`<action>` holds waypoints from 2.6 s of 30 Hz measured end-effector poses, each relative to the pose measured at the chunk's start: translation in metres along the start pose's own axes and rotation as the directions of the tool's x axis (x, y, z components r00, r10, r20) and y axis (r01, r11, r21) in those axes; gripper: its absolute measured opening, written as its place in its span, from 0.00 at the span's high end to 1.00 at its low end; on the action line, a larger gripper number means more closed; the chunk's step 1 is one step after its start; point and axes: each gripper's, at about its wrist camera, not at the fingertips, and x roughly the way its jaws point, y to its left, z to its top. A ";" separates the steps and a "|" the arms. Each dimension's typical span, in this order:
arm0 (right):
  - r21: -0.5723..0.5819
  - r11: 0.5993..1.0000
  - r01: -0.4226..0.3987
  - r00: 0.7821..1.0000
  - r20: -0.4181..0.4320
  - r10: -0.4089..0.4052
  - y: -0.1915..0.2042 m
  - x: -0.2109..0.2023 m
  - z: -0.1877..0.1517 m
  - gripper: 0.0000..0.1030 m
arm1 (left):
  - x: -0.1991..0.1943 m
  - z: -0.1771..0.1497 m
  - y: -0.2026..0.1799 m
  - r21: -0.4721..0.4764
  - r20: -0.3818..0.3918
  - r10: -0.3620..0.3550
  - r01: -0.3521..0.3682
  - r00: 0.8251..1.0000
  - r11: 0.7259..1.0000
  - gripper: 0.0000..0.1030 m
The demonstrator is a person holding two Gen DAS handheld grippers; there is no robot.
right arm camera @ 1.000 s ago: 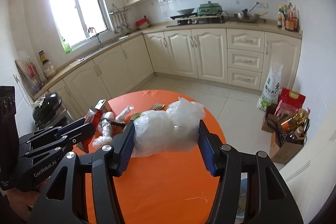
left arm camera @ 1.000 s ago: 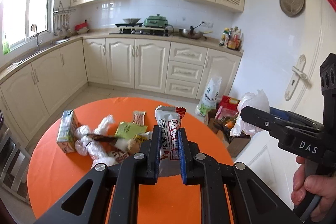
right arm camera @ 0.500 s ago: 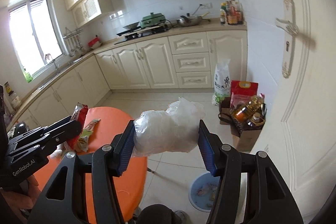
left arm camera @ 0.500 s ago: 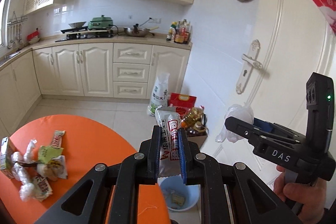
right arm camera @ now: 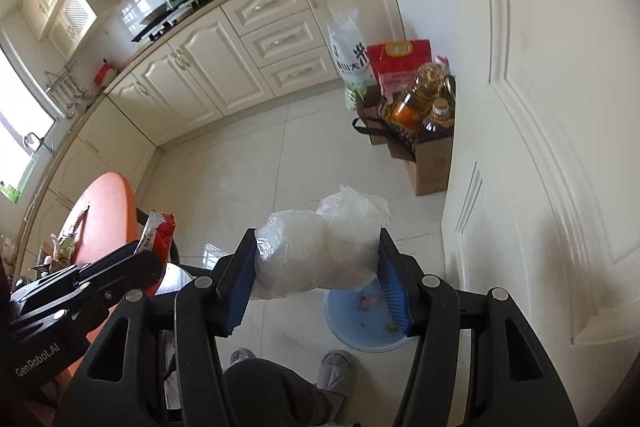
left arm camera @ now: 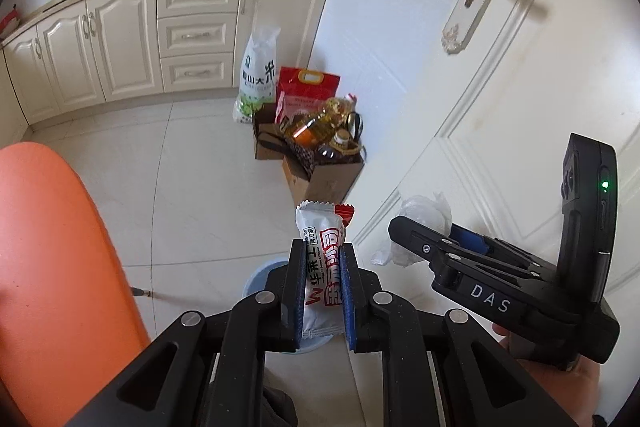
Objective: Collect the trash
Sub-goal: 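Carry both items over the blue bucket and open both tools to drop them, then return both tools to the orange table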
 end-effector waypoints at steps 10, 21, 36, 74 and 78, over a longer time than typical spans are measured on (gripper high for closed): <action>0.095 0.995 0.015 0.989 -0.149 0.000 -0.049 0.079 -0.018 0.45 | 0.109 0.053 -0.012 -0.046 -0.185 0.009 -0.018 0.983 0.999 0.89; 0.149 0.988 0.034 0.977 -0.215 -0.001 -0.067 0.120 -0.026 0.36 | 0.177 0.072 0.003 -0.081 -0.285 0.029 -0.054 0.958 0.995 0.69; 0.204 0.975 0.089 0.982 -0.182 -0.052 -0.069 0.101 -0.022 0.00 | 0.143 0.060 -0.012 -0.038 -0.171 0.125 -0.133 0.977 0.990 0.18; -0.347 0.917 -0.198 0.953 0.151 0.263 0.280 -0.154 -0.052 0.00 | -0.318 -0.235 0.033 -0.245 0.487 0.425 -0.348 0.763 0.905 0.01; -0.429 0.877 -0.219 0.940 0.148 0.307 0.323 -0.167 -0.072 0.00 | -0.356 -0.282 0.027 -0.301 0.499 0.478 -0.373 0.723 0.878 0.01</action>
